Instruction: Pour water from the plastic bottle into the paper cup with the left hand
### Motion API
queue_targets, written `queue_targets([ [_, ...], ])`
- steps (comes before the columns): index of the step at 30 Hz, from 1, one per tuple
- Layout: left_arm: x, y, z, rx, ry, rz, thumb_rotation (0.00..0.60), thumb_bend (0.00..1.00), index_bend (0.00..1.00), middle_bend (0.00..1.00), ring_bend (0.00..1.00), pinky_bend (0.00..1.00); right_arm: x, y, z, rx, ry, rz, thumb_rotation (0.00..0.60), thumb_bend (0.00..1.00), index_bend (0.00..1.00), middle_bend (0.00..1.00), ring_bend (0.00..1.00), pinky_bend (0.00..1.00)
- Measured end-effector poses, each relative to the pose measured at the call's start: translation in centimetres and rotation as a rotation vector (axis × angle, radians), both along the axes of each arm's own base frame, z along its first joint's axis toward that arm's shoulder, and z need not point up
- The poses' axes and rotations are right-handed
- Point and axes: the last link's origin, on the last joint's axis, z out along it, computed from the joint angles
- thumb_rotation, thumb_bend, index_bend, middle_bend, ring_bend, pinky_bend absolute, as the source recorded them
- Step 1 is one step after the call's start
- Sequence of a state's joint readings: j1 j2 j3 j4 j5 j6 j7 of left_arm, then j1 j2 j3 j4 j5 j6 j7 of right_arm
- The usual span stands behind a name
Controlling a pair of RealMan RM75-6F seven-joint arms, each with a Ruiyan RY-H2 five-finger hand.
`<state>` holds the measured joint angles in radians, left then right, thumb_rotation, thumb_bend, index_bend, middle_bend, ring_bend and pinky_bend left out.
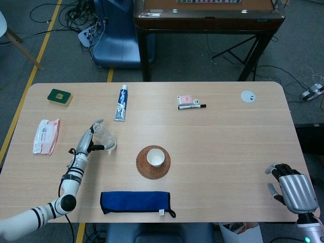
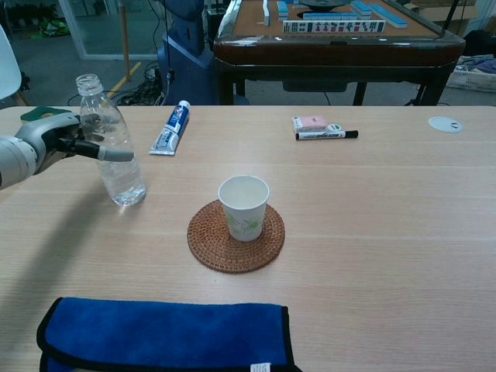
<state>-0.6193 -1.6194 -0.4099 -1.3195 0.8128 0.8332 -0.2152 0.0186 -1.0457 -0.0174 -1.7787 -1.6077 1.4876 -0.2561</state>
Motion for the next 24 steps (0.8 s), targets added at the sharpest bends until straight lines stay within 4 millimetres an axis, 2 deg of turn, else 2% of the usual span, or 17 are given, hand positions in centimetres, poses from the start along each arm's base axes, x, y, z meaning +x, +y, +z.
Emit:
queue_targets([
  [10,-0.2,0.2,-1.1,0.013,0.013,0.009,0.6,0.06,0.17,0.06,0.0,0.09,0.1,0.1,0.3,-0.013,0.002,0.006,0.6,0.35,0.43,0.35,0.31,0.57],
  [16,-0.1,0.2,-1.6,0.034,0.044,0.003,0.6,0.06,0.26,0.1,0.02,0.09,0.1,0.1,0.4,-0.021,0.001,0.004,0.6,0.35,0.43,0.35,0.31,0.57],
  [21,-0.1,0.2,-1.9,0.057,0.068,0.005,0.6,0.06,0.34,0.18,0.08,0.09,0.1,0.2,0.4,-0.02,-0.003,0.006,0.6,0.35,0.43,0.35,0.31,0.57],
  [24,-0.2,0.2,-2.0,0.072,0.083,0.012,0.6,0.06,0.39,0.25,0.17,0.13,0.2,0.2,0.5,-0.022,-0.004,0.009,0.6,0.35,0.43,0.35,0.31,0.57],
])
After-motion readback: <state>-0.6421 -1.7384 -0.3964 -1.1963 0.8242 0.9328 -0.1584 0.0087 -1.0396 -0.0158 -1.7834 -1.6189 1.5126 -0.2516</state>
